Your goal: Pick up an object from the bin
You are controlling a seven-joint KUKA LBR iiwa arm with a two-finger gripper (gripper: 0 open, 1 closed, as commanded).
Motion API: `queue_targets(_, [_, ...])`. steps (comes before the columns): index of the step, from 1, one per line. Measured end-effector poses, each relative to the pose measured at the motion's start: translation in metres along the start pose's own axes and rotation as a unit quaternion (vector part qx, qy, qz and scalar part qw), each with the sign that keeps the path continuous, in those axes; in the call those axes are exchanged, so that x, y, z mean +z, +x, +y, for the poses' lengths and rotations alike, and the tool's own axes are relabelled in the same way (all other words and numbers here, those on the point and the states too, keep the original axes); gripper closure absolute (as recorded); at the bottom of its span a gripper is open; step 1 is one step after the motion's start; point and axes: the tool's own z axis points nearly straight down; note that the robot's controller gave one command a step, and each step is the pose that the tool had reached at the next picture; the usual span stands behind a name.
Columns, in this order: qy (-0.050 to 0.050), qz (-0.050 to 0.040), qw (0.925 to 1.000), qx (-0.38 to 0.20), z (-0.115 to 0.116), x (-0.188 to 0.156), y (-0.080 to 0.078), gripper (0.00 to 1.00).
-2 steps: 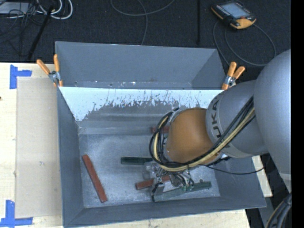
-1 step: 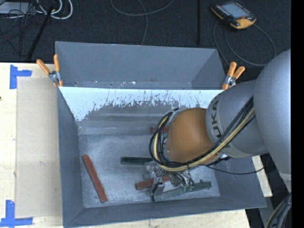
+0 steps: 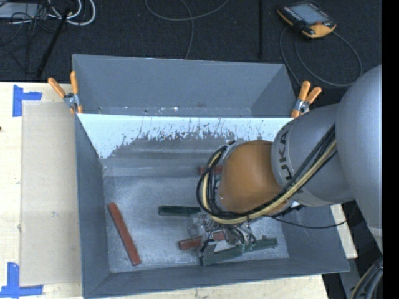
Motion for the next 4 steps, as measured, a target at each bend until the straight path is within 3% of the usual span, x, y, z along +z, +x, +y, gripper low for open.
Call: queue_targets(4, [0.0,0.0061,1.0,0.0,0.001,-0.05,0.003,1.0])
